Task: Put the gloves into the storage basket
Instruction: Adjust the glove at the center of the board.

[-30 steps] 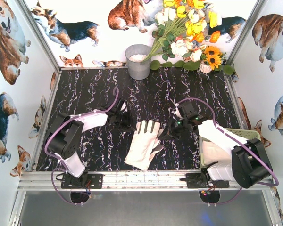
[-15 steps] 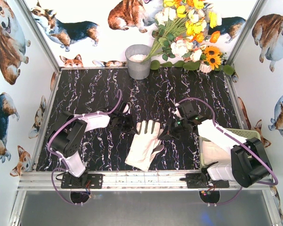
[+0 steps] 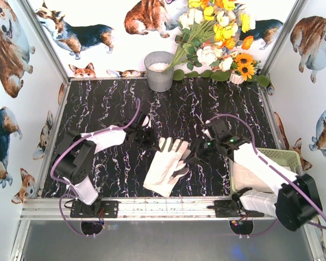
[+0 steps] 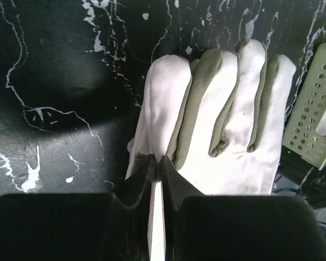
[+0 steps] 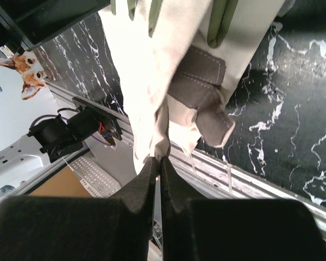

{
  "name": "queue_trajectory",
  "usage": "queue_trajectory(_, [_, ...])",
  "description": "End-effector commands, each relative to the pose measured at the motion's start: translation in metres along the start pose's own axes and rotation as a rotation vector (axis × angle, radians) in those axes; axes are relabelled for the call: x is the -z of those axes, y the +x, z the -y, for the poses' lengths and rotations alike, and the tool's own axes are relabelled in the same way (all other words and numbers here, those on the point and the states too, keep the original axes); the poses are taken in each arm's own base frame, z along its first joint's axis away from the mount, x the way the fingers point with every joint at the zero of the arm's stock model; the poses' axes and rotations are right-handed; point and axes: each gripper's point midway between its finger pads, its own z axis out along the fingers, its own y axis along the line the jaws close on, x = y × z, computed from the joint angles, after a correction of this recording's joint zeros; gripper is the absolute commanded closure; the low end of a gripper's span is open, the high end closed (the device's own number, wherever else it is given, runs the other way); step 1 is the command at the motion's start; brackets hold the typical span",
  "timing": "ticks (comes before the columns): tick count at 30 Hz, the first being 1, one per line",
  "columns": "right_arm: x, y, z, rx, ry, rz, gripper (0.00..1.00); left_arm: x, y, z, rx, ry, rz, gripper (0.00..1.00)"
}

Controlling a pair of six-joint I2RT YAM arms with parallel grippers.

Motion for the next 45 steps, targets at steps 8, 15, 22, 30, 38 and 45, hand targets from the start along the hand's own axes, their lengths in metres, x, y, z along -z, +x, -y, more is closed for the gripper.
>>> queue_trajectory(8, [0.004, 0.014, 0.004, -0.076, 0.0, 0.014, 1.0, 0.009, 0.006, 0.012, -0.073, 0.035, -0.051, 1.0])
queue_trajectory(15, [-0.015, 0.018, 0.014, -0.086, 0.055, -0.028, 1.0, 0.0, 0.005, 0.007, -0.083, 0.029, -0.067, 1.0])
queue_trajectory(22, [-0.024, 0.015, 0.029, -0.108, 0.125, -0.015, 1.0, -0.007, 0.008, 0.007, -0.074, 0.045, -0.08, 1.0])
queue_trajectory(30, [-0.021, 0.009, 0.031, -0.122, 0.151, 0.03, 1.0, -0.008, 0.001, 0.013, -0.072, 0.053, -0.059, 1.0])
queue_trajectory(38, [-0.024, 0.006, 0.037, -0.141, 0.177, 0.044, 1.0, -0.01, 0.008, 0.005, -0.076, 0.029, -0.085, 0.98])
queue_trajectory(45, [-0.02, 0.004, 0.026, -0.106, 0.124, 0.058, 0.53, 0.007, 0.004, 0.003, -0.131, -0.036, -0.072, 0.63])
